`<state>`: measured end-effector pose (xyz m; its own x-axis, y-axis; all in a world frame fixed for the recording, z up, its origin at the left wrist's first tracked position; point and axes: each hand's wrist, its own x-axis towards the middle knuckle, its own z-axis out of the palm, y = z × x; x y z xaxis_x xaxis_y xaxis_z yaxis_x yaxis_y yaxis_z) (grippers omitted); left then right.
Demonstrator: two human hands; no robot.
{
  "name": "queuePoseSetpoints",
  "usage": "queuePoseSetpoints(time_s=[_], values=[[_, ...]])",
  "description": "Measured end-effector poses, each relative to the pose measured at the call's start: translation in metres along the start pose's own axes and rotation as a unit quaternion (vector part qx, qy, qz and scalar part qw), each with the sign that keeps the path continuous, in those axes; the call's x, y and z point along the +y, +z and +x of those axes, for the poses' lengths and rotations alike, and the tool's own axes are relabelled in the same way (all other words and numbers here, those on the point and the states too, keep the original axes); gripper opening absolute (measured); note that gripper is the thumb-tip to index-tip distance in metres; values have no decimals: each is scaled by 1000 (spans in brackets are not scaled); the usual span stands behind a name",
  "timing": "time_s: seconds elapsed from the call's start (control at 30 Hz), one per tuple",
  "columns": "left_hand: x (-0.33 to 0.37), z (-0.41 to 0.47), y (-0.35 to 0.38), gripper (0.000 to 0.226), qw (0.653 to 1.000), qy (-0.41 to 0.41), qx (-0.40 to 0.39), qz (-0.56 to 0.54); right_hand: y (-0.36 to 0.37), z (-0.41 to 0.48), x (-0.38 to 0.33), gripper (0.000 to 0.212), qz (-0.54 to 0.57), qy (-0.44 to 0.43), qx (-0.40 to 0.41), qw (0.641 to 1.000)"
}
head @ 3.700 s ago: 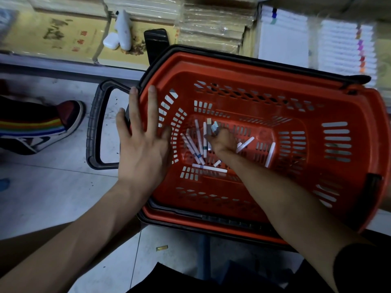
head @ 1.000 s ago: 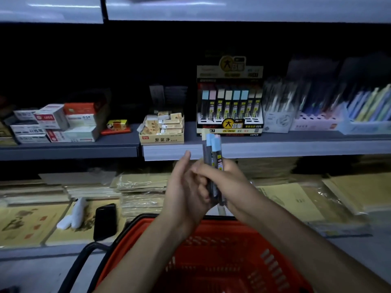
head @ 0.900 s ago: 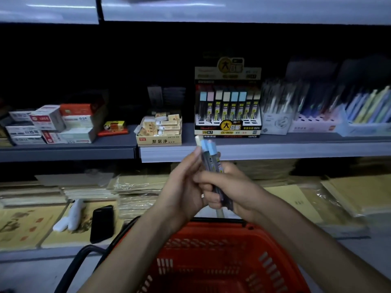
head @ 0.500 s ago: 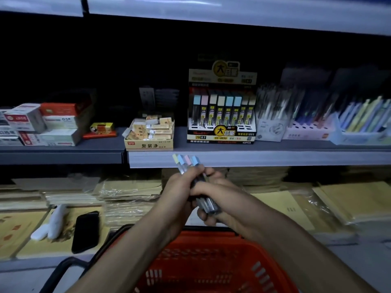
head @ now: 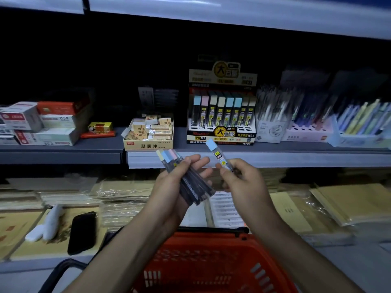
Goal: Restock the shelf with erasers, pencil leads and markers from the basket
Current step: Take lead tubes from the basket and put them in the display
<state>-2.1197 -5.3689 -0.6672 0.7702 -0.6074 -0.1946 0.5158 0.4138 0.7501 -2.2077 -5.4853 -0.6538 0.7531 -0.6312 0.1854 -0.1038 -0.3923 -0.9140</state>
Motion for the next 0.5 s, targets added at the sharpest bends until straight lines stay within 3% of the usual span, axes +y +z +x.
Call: queuePoseSetpoints(time_s=[0.27,0.5], values=[[2,-6,8,29,997,7,-20,69,-27,40,-9,25,71,22,45,996],[6,-3,2,29,994,14,-24,107,-60,88,-29,19,6,-92,70,993]])
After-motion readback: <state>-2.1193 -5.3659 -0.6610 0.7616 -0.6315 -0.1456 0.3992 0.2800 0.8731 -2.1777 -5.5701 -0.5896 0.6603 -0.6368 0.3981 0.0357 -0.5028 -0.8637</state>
